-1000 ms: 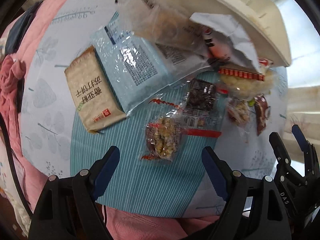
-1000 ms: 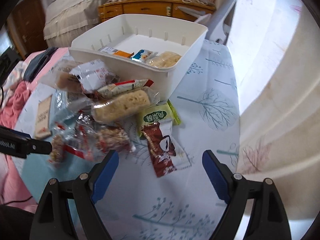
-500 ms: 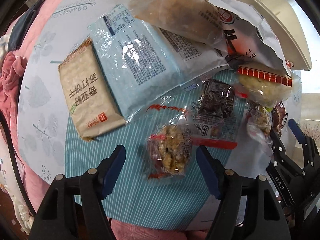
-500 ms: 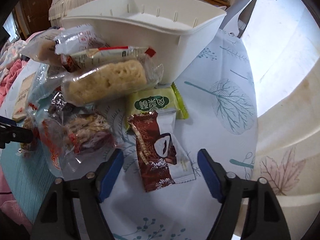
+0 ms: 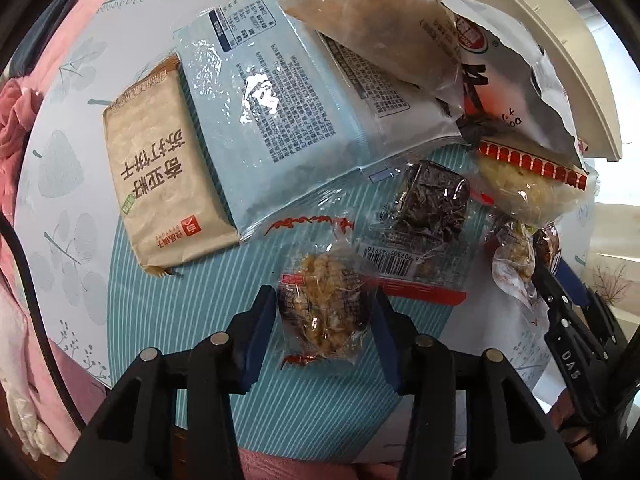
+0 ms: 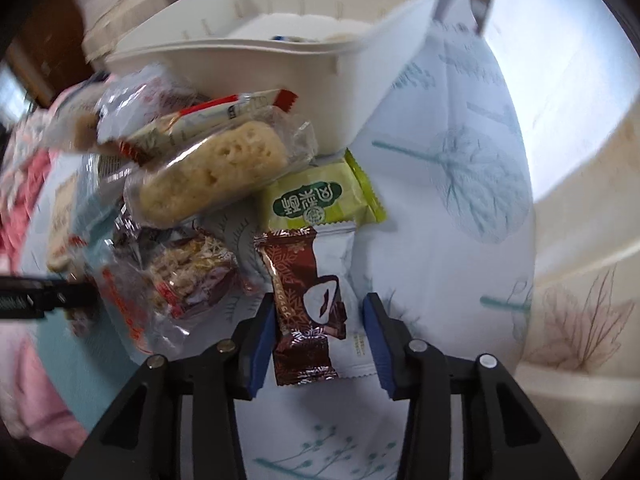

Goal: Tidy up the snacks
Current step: 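Grasp the brown chocolate wafer packet with the right tool while the left tool grasps a clear nut packet, then carry the wafer packet in the right tool while the left tool carries the nut packet over the basket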

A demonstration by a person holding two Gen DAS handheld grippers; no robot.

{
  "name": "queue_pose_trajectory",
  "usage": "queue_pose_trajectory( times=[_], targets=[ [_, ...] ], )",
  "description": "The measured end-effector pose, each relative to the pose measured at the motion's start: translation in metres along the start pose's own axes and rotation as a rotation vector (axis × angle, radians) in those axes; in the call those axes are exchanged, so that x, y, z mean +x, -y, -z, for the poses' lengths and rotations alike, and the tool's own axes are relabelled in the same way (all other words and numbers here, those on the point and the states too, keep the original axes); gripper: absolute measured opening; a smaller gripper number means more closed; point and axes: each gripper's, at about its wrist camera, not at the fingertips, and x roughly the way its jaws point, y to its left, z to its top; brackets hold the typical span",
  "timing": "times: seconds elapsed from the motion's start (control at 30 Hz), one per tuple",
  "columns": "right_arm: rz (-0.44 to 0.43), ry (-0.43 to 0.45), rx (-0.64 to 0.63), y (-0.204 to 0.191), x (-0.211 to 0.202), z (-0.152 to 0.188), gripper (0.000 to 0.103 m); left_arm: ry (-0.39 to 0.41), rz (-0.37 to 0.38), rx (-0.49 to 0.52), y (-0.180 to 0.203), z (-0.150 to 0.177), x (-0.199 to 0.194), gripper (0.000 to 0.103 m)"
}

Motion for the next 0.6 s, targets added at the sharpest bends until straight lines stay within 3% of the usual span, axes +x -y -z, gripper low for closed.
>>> queue_pose_trajectory(
  times=[0.2,0.33,0.43,0.6],
  targets=[
    [-0.051,-0.114,0.198,0.021,0.000,-0.003,0.041,-0.047,0.008,0.013,-0.018,0.009,0.001,0.045],
    [-0.142,-0.191,0.419,0.047,-0.004,0.002,0.041,-0.073,0.027,0.040,-0.021,0.018,-0.013,0.045],
    [-0.213,-0.198,0.541,0.063,-0.013,0.002,0.041,-0.086,0.046,0.060,-0.023,0.022,-0.027,0.045],
    [-0.255,-0.157,0.610,0.073,-0.035,-0.006,0.041,-0.094,0.077,0.095,-0.024,0.019,-0.054,0.045]
  ],
)
